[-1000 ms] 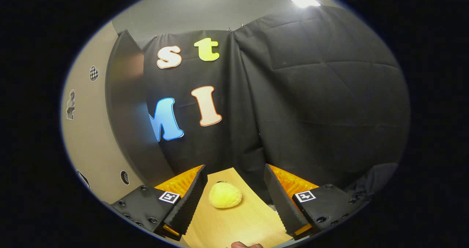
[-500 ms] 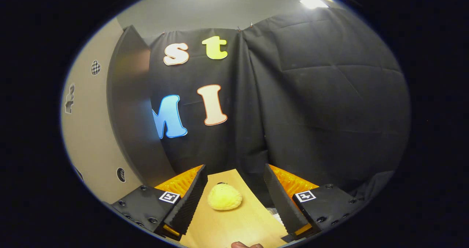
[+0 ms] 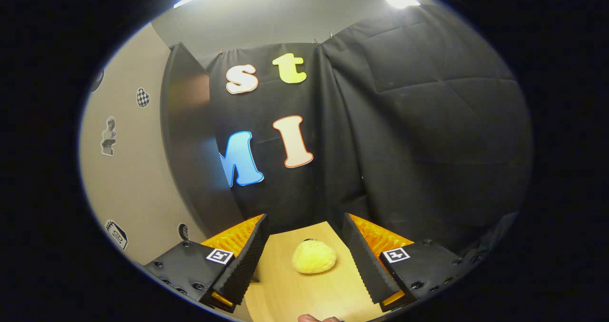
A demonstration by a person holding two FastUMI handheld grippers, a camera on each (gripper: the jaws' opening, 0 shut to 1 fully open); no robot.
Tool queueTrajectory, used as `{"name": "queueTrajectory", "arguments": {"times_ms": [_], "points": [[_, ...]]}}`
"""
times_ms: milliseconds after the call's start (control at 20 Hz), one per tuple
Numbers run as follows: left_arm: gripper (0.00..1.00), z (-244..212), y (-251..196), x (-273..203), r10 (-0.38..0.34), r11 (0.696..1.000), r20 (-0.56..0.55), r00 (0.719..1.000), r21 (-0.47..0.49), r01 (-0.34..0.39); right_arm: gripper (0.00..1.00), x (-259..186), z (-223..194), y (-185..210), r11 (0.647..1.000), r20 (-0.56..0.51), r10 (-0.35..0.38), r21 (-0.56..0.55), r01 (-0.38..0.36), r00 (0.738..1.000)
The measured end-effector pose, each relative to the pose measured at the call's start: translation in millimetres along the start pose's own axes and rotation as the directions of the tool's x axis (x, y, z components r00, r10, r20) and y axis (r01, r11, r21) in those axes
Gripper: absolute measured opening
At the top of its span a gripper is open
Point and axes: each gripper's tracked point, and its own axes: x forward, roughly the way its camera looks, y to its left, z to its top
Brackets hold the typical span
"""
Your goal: Open the cabinet door with the right hand, grasp the bottle in the cabinet with the left hand and place it on the coaster, then close the cabinet door with the right hand.
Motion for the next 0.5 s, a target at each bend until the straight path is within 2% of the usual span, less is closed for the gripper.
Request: {"name": "queueTrajectory", "arguments": {"times_ms": [150,200,300,350,500], "points": [[0.70,-4,5,-61,0.029,0.999,-0.004,1.000,0.022,-0.029,0.98,-15,-5,9,0.999,-0.003,0.026,-0.039,-0.026,1.000],[0.73,-7,5,-79,0.035,0.999,-0.020,0.999,0.029,-0.034,0.98,-22,-7,13,0.999,-0.007,0.035,-0.035,-0.036,0.999],[0.71,-9,3,-113,0.047,0.998,-0.030,0.998,0.032,-0.046,0.98,-36,-10,25,0.997,-0.010,0.078,-0.002,-0.078,0.997],[0.71,-10,3,-132,0.055,0.998,-0.032,0.998,0.030,-0.054,0.93,-43,-12,27,0.996,-0.014,0.090,0.007,-0.090,0.996],[0.71,-16,5,-185,0.097,0.995,-0.035,0.995,0.021,-0.096,0.93,-64,-15,37,0.990,-0.024,0.140,0.012,-0.140,0.990]]}}
